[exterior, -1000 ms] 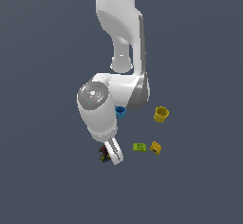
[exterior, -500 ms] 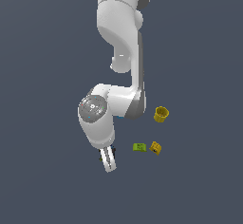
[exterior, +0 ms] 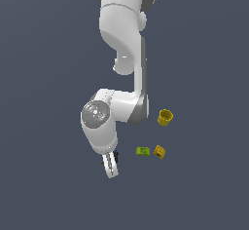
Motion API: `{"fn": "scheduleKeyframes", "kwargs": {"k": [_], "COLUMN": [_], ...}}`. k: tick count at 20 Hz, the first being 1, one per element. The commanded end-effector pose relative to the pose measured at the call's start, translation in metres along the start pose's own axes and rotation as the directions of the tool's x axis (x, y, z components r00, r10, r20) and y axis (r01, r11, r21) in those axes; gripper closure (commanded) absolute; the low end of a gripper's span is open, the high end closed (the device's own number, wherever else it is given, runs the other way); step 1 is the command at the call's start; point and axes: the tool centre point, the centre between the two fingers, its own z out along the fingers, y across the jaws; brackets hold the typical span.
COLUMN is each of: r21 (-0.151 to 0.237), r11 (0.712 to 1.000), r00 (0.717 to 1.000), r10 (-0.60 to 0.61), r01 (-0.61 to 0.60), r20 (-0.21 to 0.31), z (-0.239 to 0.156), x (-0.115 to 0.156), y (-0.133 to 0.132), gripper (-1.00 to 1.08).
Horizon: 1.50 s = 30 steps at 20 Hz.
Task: Pick up a designated object from a clutter of objects.
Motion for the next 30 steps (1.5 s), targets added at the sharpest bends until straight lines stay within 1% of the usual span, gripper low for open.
{"fn": "scheduleKeyframes", "kwargs": {"k": [1, 7, 12, 13, 22, 23, 30], "r21": [-0.001, -0.001, -0.001, -0.001, -0.001, 0.007, 0.007], "r11": [1.0, 1.0, 1.0, 1.0, 1.0, 1.0, 1.0], "r00": [1.0, 1.0, 1.0, 1.0, 1.0, 1.0, 1.0], "r10": [0.001, 0.005, 0.005, 0.005, 0.005, 0.004, 0.005], "r01": [-0.001, -0.005, -0.005, -0.005, -0.005, -0.004, -0.004], "r20": [0.0, 0.0, 0.0, 0.0, 0.0, -0.002, -0.002], "z": [0.009, 0.04, 0.045, 0.045, 0.045, 0.04, 0.025], "x": [0.0, 0.0, 0.001, 0.001, 0.001, 0.001, -0.003], "y": [0.001, 0.002, 0.0, 0.0, 0.0, -0.003, -0.004], "gripper": [-0.92, -0.92, -0.92, 1.08, 1.08, 1.08, 1.08]}}
